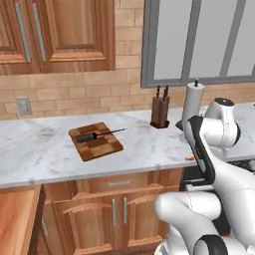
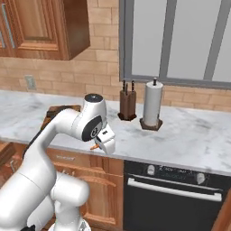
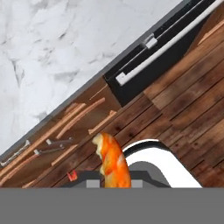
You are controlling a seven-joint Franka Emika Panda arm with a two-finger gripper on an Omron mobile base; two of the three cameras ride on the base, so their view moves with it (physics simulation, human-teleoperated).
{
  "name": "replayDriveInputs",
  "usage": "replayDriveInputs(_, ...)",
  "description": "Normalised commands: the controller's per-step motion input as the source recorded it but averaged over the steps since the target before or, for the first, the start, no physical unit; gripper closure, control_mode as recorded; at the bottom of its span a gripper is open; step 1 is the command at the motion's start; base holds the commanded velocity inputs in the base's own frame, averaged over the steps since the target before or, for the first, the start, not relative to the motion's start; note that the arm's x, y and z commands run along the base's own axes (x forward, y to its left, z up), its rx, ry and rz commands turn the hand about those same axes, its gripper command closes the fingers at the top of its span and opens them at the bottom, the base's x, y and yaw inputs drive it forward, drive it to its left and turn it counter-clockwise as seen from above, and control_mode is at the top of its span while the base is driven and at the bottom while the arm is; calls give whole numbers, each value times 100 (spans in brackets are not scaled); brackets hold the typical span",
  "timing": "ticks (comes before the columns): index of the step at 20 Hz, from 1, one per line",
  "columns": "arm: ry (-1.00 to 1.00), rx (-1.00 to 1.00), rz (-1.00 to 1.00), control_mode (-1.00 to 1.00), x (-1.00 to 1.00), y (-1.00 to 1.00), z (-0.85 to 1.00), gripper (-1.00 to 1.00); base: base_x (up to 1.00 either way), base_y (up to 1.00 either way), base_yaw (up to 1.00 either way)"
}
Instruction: Pick up the knife from the drawer and place it on the cutting board. Then place the meat from the plate to the cutting board.
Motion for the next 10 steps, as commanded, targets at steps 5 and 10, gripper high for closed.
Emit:
replayDriveInputs(5, 0, 0, 0, 100, 0, 0, 0, 100, 29, 98, 0)
replayDriveInputs(10, 0, 0, 0, 100, 0, 0, 0, 100, 39, 57, 1)
